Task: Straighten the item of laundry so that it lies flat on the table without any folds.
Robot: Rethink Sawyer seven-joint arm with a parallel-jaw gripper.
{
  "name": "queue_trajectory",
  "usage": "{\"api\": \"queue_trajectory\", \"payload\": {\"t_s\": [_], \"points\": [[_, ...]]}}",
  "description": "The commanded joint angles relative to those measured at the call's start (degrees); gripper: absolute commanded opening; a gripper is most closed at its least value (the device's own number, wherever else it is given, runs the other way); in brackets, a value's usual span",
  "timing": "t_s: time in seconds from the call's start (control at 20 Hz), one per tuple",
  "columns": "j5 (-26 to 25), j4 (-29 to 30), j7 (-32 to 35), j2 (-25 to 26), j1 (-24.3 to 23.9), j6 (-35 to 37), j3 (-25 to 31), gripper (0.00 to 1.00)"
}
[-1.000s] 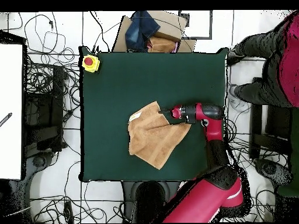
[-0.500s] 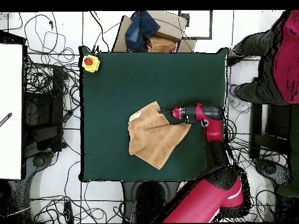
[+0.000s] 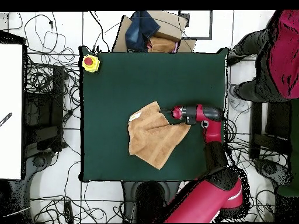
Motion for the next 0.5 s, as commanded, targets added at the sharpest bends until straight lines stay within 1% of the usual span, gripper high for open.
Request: {"api": "queue_trajectory", "payload": {"t_s": [0.05,0.1,0.5], "points": [[-8.7,-1.6,-0.7,16.6,-1.8,-30.2,-8.3,1.00],[-8.6,-1.6,-0.5,16.7,-1.7,-30.1,-8.3,0.00],[-8.9,-2.0,0.2,16.4,-1.1,-29.8,-8.8,0.00]]}}
